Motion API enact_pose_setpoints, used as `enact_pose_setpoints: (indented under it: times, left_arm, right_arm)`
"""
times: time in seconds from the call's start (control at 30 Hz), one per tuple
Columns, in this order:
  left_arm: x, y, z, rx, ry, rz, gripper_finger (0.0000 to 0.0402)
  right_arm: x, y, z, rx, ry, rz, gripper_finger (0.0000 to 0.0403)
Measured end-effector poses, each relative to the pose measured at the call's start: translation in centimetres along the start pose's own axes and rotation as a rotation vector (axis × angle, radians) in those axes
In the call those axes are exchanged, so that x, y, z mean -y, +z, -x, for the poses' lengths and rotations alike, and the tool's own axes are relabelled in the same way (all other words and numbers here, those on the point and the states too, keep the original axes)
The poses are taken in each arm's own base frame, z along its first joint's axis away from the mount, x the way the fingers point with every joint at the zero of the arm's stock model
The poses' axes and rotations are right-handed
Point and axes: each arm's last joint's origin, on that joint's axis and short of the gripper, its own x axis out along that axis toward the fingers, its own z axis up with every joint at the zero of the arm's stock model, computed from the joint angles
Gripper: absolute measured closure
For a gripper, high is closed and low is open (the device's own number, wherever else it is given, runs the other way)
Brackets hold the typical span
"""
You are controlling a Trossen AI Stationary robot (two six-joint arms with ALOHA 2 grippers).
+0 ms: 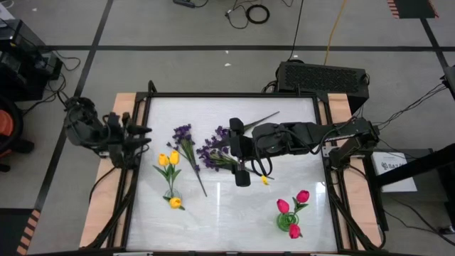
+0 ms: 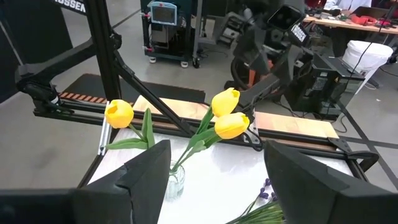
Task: Sort flowers into vase by color
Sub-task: Put the top left purple flowers into the yellow vase
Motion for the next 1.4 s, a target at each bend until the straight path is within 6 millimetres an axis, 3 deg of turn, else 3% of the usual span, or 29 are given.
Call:
enact_pose_setpoints:
  times: [0.37, 0.5, 0.7, 0.87, 1.03, 1.13, 1.4]
  left_arm:
    - [4.5, -0.9, -3.6, -0.017, 0.076, -0.128, 0.0210]
    - [5.4, 0.2, -4.2, 0.043, 0.093, -0.160, 0.0210]
    - [4.8, 3.5, -3.5, 0.145, 0.218, -0.172, 0.0210]
    - [4.4, 4.7, -3.9, 0.171, 0.309, -0.187, 0.0211]
    - [3.6, 4.4, -5.4, 0.158, 0.444, -0.200, 0.0211]
    - [3.0, 4.0, -6.9, 0.128, 0.540, -0.213, 0.0211]
    - [0.0, 2.4, -9.8, -0.070, 0.720, -0.186, 0.0211]
  right_arm:
    - [0.0, 0.0, 0.0, -0.001, 0.000, 0.020, 0.0152]
    - [0.0, -0.4, 0.0, -0.041, -0.003, 0.028, 0.0152]
    - [0.3, -2.0, 0.1, -0.198, -0.057, 0.032, 0.0152]
    - [0.9, -5.0, -0.8, -0.341, -0.096, 0.035, 0.0152]
    - [1.7, -9.9, -2.6, -0.465, -0.129, 0.000, 0.0152]
    - [2.1, -12.6, -3.8, -0.459, -0.157, -0.064, 0.0152]
    - [2.2, -16.3, -4.7, -0.435, -0.268, -0.083, 0.0152]
